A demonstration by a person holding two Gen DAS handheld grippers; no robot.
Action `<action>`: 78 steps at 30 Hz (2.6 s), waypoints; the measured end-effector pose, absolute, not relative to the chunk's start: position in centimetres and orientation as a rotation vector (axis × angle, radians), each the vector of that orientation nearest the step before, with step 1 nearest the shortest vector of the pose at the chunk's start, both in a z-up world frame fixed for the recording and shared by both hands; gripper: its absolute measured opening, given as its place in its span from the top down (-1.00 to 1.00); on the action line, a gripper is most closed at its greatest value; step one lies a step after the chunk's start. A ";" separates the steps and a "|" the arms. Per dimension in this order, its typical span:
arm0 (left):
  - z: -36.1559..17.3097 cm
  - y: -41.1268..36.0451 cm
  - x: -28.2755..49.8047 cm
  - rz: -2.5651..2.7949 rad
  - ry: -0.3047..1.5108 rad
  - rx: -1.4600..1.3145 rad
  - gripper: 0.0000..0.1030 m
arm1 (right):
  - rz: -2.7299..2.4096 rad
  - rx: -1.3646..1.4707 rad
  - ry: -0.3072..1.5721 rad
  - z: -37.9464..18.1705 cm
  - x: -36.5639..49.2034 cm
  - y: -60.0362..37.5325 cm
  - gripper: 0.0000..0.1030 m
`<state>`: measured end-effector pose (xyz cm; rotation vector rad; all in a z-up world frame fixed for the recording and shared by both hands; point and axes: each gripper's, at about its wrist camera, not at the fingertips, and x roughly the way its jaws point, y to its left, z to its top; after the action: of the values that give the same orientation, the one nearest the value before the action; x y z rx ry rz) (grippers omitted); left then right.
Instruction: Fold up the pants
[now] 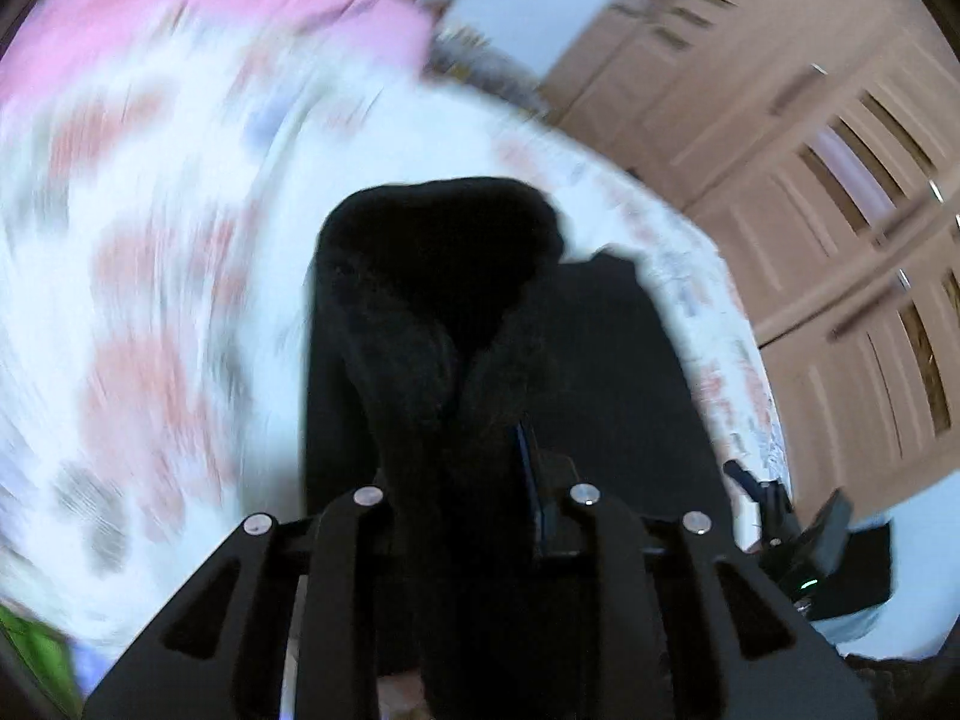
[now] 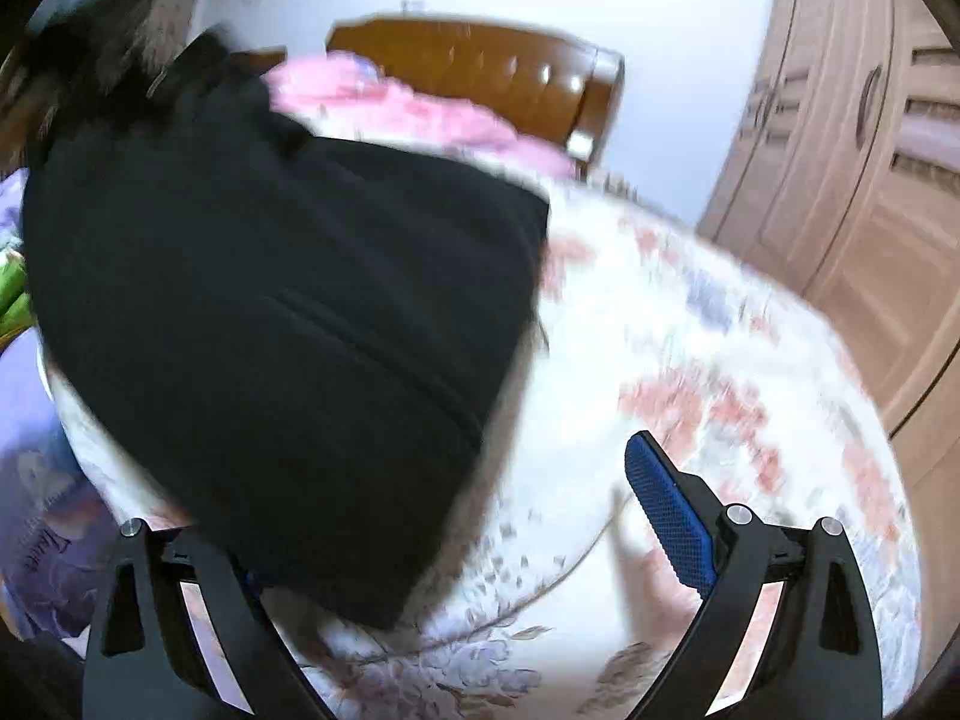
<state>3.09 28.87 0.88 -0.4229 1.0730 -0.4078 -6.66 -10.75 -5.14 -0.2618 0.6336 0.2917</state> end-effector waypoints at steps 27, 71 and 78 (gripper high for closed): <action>7.0 20.6 -4.2 -0.282 0.810 -0.047 -0.85 | 0.713 -0.172 0.585 2.7 -6.6 -8.2 -0.85; -0.7 19.7 0.8 -0.229 0.881 0.135 -0.95 | 0.741 -0.218 0.800 -1.1 1.2 -6.4 -0.92; -0.8 20.8 0.8 -0.299 0.818 0.057 -0.96 | 0.771 -0.233 0.779 -1.9 0.3 -6.3 -0.92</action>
<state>0.83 20.82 -0.78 0.0572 0.8180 -0.2988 0.30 -6.29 -1.92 -0.2327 0.7794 0.7711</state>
